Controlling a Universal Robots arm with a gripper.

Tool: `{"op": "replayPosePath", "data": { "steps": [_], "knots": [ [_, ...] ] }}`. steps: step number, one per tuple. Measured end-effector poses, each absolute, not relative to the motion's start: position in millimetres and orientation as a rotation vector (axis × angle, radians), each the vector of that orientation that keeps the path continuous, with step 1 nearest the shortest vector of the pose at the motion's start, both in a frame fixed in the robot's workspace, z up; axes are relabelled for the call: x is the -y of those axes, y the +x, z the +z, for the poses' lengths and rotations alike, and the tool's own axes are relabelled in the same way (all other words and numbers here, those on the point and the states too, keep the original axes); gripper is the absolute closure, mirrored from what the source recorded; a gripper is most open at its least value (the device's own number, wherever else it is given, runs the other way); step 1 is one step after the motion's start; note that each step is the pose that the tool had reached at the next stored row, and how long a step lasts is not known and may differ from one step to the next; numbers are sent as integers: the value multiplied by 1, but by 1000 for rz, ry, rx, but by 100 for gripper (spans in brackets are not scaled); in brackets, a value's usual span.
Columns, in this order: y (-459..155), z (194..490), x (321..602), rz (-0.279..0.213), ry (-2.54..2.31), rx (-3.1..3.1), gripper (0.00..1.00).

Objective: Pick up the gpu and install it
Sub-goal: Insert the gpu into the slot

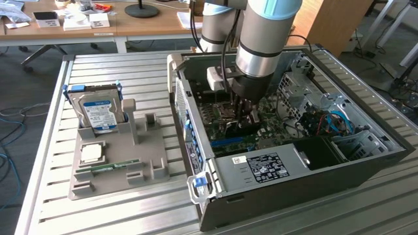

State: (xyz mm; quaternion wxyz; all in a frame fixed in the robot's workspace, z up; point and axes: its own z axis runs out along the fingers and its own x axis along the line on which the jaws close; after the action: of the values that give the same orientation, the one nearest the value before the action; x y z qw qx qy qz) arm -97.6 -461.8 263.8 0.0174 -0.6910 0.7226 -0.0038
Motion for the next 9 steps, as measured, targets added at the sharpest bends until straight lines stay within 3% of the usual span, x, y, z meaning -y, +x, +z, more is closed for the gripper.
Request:
{"op": "replayPosePath", "data": {
  "steps": [9],
  "knots": [
    [-99, 263, 462, -12, -2147, -2246, 73]
  ]
}}
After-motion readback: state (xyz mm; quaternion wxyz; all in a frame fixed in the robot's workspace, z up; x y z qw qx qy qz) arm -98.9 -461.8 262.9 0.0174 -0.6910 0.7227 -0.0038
